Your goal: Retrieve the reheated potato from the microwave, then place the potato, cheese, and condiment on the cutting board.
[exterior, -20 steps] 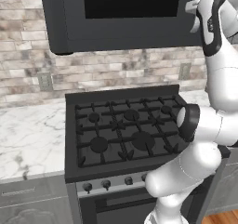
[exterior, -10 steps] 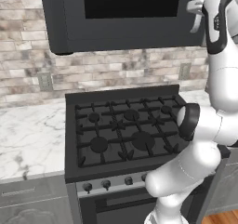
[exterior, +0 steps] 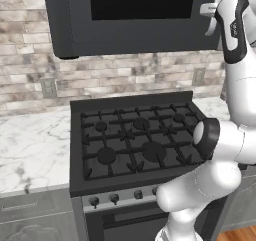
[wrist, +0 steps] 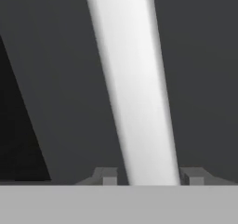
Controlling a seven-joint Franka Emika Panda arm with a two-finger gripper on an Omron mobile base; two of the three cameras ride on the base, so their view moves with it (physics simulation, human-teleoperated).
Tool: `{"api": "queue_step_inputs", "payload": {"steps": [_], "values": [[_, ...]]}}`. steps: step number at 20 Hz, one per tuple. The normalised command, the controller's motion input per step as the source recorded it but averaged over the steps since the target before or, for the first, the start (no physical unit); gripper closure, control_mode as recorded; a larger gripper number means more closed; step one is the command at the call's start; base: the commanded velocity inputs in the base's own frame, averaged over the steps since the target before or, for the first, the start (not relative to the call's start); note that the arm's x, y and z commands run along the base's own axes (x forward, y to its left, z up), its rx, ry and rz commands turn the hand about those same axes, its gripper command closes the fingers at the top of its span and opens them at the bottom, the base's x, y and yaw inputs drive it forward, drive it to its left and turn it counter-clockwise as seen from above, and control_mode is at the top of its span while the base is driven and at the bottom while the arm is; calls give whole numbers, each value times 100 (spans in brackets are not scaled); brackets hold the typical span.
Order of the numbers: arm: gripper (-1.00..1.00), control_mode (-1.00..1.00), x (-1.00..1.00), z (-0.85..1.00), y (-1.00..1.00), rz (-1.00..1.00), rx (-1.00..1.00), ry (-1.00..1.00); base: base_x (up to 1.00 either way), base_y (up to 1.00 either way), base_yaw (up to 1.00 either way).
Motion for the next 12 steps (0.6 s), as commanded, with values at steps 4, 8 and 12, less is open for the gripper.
{"api": "queue_step_inputs", "payload": {"steps": [4,8,12], "values": [[100,-100,-11,-10,58,0,0,-1,0,0,0],[100,-100,-28,0,58,0,0,3,0,0,0],[100,-100,-47,3,47,1,2,8,0,0,0]]}}
